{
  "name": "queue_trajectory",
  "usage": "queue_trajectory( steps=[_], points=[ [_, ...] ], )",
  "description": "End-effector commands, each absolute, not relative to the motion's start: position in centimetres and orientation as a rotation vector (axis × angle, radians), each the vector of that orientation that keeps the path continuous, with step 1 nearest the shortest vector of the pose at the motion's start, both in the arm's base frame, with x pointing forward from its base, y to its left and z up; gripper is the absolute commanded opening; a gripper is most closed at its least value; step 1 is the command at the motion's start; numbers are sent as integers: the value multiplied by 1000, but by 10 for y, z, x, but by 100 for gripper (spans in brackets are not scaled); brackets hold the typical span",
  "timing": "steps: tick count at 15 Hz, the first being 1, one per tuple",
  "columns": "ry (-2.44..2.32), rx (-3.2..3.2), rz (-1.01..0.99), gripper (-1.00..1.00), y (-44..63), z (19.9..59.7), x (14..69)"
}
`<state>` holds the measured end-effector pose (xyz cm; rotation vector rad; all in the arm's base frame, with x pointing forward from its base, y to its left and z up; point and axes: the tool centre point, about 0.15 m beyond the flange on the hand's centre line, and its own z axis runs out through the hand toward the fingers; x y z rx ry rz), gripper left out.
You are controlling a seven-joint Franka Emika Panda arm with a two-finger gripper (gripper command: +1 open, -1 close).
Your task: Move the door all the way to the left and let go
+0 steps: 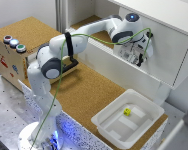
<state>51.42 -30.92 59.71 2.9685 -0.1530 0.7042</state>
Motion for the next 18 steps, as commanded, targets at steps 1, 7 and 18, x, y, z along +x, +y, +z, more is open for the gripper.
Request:
queue_trajectory(
  steps=[1,7,18],
  points=[
    [-197,2885,745,100,-319,600,525],
    [-106,2982,761,100,-317,600,535],
    [-77,3069,862,-100,-324,599,565]
  ],
)
